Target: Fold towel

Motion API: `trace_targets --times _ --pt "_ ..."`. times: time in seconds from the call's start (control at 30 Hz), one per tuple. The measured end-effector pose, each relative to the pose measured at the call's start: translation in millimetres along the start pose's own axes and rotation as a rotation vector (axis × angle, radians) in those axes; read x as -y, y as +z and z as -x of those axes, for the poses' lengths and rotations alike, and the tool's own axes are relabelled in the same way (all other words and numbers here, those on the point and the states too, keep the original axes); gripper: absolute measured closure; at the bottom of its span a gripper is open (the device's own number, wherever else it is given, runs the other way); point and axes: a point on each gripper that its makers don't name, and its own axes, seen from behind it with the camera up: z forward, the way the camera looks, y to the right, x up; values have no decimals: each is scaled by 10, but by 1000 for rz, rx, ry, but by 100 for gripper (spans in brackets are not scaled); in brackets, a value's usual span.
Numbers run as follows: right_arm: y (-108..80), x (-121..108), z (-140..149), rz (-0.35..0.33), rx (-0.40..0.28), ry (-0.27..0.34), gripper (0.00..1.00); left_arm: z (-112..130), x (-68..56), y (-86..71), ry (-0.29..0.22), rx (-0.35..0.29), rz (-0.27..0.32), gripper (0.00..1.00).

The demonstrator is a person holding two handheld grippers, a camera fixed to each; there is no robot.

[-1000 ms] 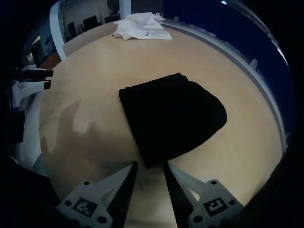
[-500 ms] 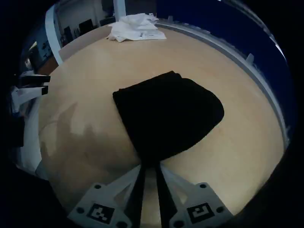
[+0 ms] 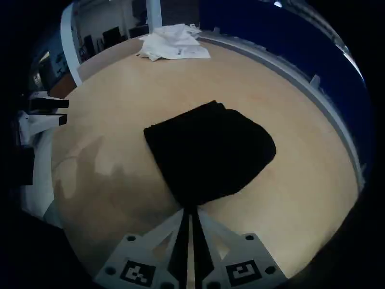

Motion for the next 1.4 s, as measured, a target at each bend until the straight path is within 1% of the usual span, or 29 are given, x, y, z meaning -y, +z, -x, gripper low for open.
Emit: trace_targets --times 0.13,0.33,0.57,0.77,0.97,1.07,1.4 --pt "-131 -73 -182 14 -31 -20 96 -62 -16 0 3 -9 5 8" --pt "-392 -234 -553 49 -87 -57 96 -172 -42 -15 11 -26 14 8" --pt "-795 -424 -1025 92 -157 -97 96 -300 -72 -43 23 -49 25 8" --pt "-1132 -532 -1318 119 -208 -120 96 -375 -113 -71 35 -61 34 8" --pt "-1386 -657 -1453 149 -244 -127 96 -445 -159 -70 49 -71 41 8" --pt "-1465 -730 -1460 165 -247 -124 96 -476 -185 -80 54 -73 46 8" --pt "-1682 -1003 -1343 199 -253 -96 96 -551 -246 -90 62 -76 60 8"
